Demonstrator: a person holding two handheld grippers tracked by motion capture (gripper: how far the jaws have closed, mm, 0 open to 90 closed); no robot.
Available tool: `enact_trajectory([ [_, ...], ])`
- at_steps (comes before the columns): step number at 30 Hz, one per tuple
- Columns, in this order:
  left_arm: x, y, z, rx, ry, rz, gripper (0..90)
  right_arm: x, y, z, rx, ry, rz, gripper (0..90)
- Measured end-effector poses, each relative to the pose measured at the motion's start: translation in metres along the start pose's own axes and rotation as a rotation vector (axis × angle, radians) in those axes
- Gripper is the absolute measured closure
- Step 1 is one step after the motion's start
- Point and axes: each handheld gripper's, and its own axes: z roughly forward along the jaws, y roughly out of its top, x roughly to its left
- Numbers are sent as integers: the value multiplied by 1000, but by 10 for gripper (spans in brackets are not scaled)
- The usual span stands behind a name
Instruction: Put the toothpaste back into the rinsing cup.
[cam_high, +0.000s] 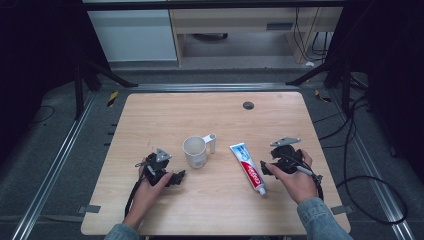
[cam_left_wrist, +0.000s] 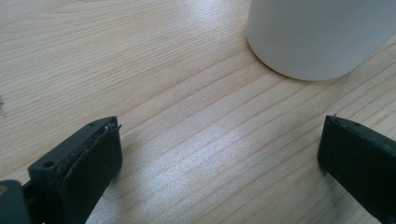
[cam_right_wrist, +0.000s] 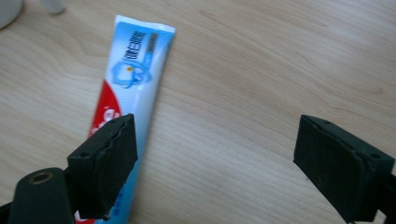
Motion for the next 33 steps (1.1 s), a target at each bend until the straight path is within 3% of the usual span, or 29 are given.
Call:
enact_trajectory([
  [8, 0, 0, 0, 0, 0, 0, 0, 10, 20, -6, 67, 49, -34, 208],
  [9, 0, 0, 0, 1, 0, 0, 0, 12, 25, -5, 75, 67, -44, 261],
  [11, 0, 0, 0, 0, -1, 1, 0, 14, 29, -4, 79, 65, -65, 285],
  [16, 0, 0, 0, 0, -2, 2, 0, 19, 36, 2, 134, 89, -62, 286],
  [19, 0, 0, 0, -2, -3, 2, 0, 26, 44, 12, 192, 108, -78, 267],
  [27, 0, 0, 1, -4, 0, -3, 0, 37, 56, 39, 261, 144, -68, 270],
  [33, 1, 0, 0, -5, -4, 3, 0, 47, 67, 57, 312, 139, -81, 295],
])
